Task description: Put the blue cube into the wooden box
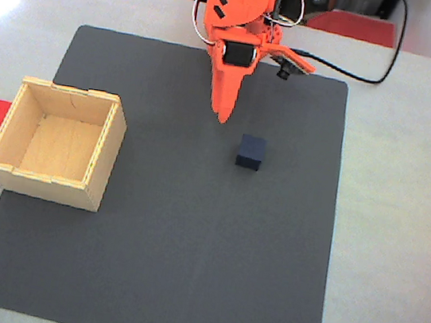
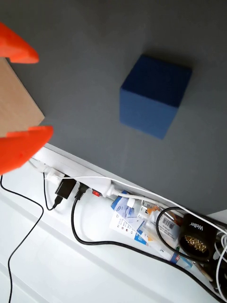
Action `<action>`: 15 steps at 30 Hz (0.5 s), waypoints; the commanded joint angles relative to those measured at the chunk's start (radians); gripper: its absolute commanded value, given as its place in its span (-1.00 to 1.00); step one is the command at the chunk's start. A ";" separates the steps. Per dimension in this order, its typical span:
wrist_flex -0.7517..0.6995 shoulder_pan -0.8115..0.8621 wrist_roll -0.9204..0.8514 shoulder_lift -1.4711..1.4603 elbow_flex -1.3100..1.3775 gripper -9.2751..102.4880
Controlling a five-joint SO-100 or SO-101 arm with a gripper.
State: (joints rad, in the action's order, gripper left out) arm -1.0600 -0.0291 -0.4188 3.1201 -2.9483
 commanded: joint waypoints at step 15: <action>-0.147 -0.284 0.081 -0.992 0.796 -0.26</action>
State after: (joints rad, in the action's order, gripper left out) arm -1.1075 -0.2976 -0.3543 2.1307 -2.2227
